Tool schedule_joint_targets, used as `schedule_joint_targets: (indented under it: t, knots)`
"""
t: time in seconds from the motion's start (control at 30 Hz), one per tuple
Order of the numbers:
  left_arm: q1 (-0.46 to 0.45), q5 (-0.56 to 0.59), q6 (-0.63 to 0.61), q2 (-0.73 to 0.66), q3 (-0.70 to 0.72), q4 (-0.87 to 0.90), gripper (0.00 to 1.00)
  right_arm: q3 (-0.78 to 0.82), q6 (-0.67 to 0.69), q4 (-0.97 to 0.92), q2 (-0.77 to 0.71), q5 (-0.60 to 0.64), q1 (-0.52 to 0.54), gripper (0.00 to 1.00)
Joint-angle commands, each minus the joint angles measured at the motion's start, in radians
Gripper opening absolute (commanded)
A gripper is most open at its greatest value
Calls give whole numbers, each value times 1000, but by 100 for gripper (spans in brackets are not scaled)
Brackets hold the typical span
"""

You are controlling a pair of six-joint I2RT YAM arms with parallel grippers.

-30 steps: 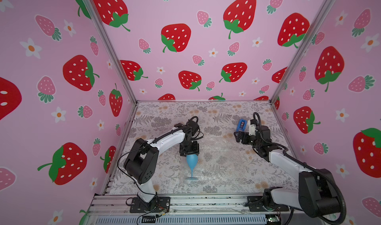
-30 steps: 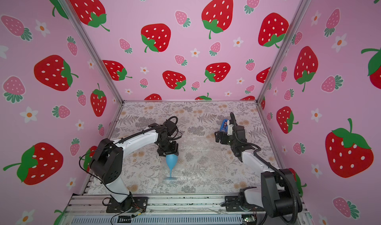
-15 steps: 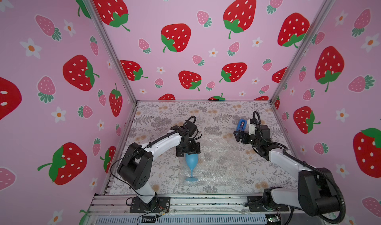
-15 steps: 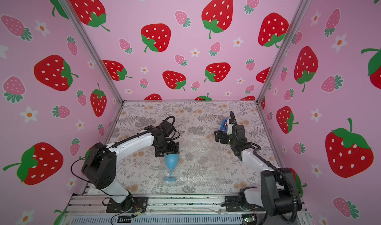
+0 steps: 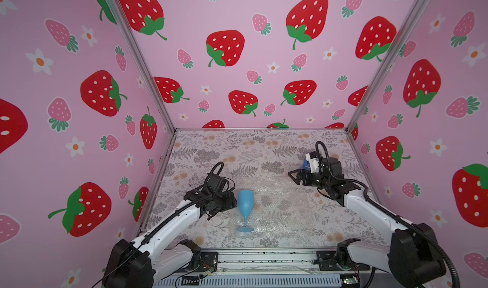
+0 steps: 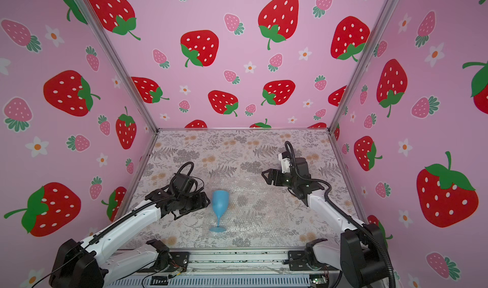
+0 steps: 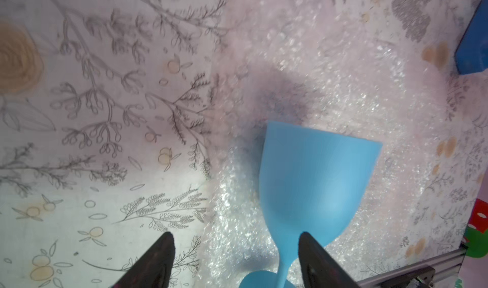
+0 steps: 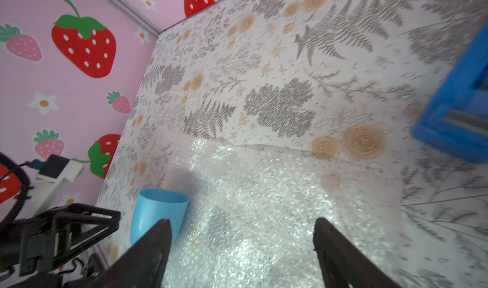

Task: Wrap wine glasses in bubble wrap
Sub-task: Wrap the wine glass in bubble wrap.

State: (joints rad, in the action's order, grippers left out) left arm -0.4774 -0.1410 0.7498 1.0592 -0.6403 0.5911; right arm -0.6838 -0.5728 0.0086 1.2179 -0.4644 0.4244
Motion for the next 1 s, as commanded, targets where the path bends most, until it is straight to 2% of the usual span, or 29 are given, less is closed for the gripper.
schedule_joint_targets:
  t: [0.0,0.1,0.23,0.33,0.6,0.8,0.97]
  knots:
    - [3,-17,41,-68,79,-48,69,19,-99,-53,-7,-56,79,83]
    - [-1,-44,44,-103,142,-67,61,26,-131,-53,2,-48,155,79]
    - [-5,-134,58,-114,222,-151,56,19,-164,-51,12,-16,244,78]
    - [-16,-159,74,-120,261,-198,52,8,-177,-48,30,10,300,78]
    - [-20,-176,76,-128,310,-242,42,-15,-208,-14,82,26,376,75]
    - [-20,-179,75,-125,329,-260,39,-32,-223,1,109,31,418,73]
    - [-19,-185,69,-117,336,-278,33,-33,-239,19,125,35,437,73]
